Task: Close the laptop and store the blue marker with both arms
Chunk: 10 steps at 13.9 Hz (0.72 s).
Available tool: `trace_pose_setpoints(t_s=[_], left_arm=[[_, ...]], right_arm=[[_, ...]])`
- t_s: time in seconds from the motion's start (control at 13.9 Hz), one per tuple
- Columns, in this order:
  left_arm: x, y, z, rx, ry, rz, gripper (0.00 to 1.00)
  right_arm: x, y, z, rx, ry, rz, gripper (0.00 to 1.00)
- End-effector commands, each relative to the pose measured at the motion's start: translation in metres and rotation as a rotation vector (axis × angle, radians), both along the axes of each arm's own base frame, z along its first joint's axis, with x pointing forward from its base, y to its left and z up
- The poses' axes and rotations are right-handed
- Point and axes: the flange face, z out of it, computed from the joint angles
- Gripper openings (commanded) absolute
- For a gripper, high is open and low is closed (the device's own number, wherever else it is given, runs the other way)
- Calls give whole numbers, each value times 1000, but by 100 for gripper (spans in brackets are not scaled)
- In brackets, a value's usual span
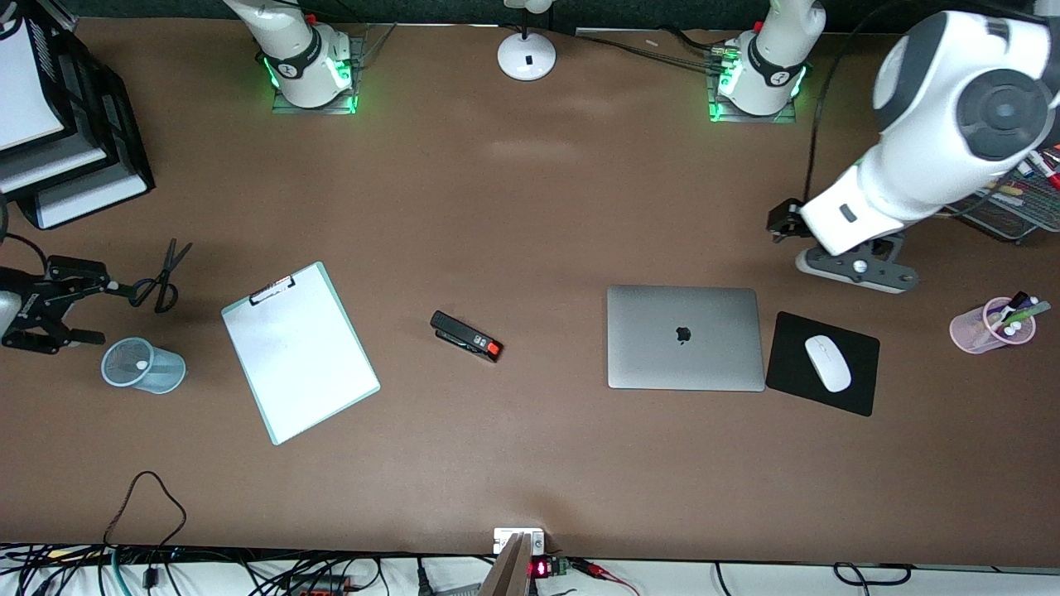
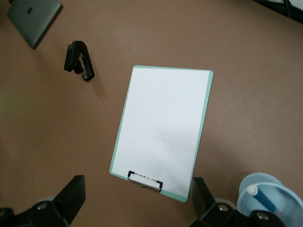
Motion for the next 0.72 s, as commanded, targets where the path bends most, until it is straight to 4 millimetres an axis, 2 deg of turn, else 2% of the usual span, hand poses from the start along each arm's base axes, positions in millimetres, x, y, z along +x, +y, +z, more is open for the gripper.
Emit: trace_pose_setpoints(t_s=[0.0, 0.29, 0.36, 0.5, 0.65], left_arm=[[-15, 14, 32, -12, -33, -16, 100], [-25, 52, 55, -36, -77, 73, 100], [-28, 45, 59, -34, -85, 91, 100], [-32, 48, 66, -19, -98, 224, 100], [-33, 48, 67, -14, -93, 229, 100]], right_arm=[[-13, 31, 29, -98, 73, -75, 100], [-29, 87, 65, -203, 151, -206, 100], [-35, 98, 73, -234, 158, -235, 100], [-45, 118, 87, -286, 183, -299, 100], [-55, 135, 101, -328, 196, -354, 100]])
